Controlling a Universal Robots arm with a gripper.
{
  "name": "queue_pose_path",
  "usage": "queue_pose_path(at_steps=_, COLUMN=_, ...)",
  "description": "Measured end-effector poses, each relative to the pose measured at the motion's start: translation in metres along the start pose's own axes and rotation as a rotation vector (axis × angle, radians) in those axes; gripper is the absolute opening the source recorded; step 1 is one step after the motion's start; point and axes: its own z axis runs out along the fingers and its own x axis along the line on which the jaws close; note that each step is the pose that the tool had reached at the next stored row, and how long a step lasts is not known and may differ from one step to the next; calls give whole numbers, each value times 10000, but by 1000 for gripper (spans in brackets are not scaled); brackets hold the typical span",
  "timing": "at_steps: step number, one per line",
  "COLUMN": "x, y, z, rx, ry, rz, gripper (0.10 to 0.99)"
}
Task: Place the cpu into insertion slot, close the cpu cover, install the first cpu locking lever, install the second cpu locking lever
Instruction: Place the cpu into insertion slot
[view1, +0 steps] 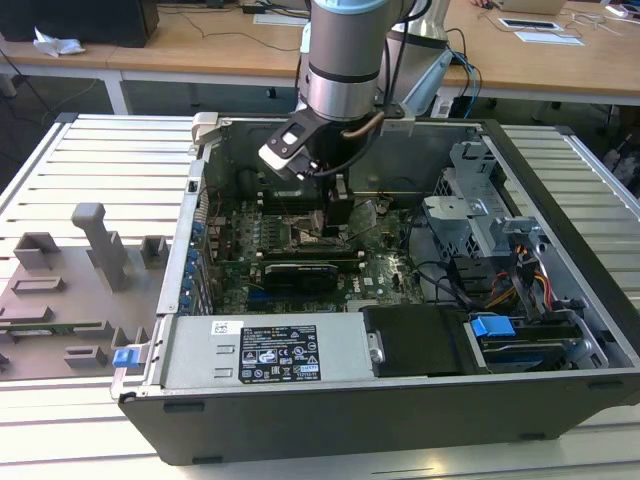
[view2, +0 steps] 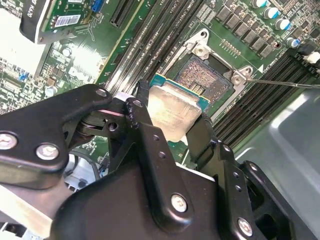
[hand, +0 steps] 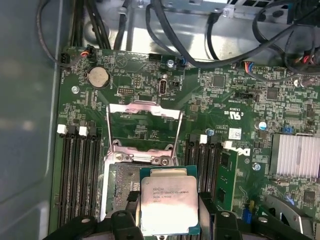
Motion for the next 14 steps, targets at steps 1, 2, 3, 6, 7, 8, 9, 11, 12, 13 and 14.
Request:
queue_pose_path(at_steps=1, x=0, y=0, z=0, rx=2, ry=-5, rz=77, gripper=545)
queue_pose_path(at_steps=2, x=0, y=0, z=0, rx=5, ry=-13, rz=204, gripper=545)
queue_pose_path(at_steps=3, x=0, y=0, z=0, rx=8, ry=-19, rz=276, gripper=545)
queue_pose_path(at_steps=6, x=0, y=0, z=0, rx=14, ry=-31, rz=486, gripper=545)
queue_pose_path(at_steps=7, x=0, y=0, z=0, rx=16, ry=-37, rz=590, gripper=545)
queue_pose_path(at_steps=8, x=0, y=0, z=0, rx=18, ry=-41, rz=657, gripper=545)
queue_pose_path(at_steps=9, x=0, y=0, z=0, rx=19, ry=-44, rz=702, gripper=545)
queue_pose_path(at_steps=11, x=0, y=0, z=0, rx=24, ry=-53, rz=879, gripper=545)
queue_pose_path(at_steps=12, x=0, y=0, z=0, rx=27, ry=-57, rz=980, gripper=545)
queue_pose_path(at_steps=13, x=0, y=0, z=0, rx=29, ry=-61, rz=1074, gripper=545)
queue_pose_path(at_steps=14, x=0, y=0, z=0, rx=32, ry=-64, rz=1166, gripper=545)
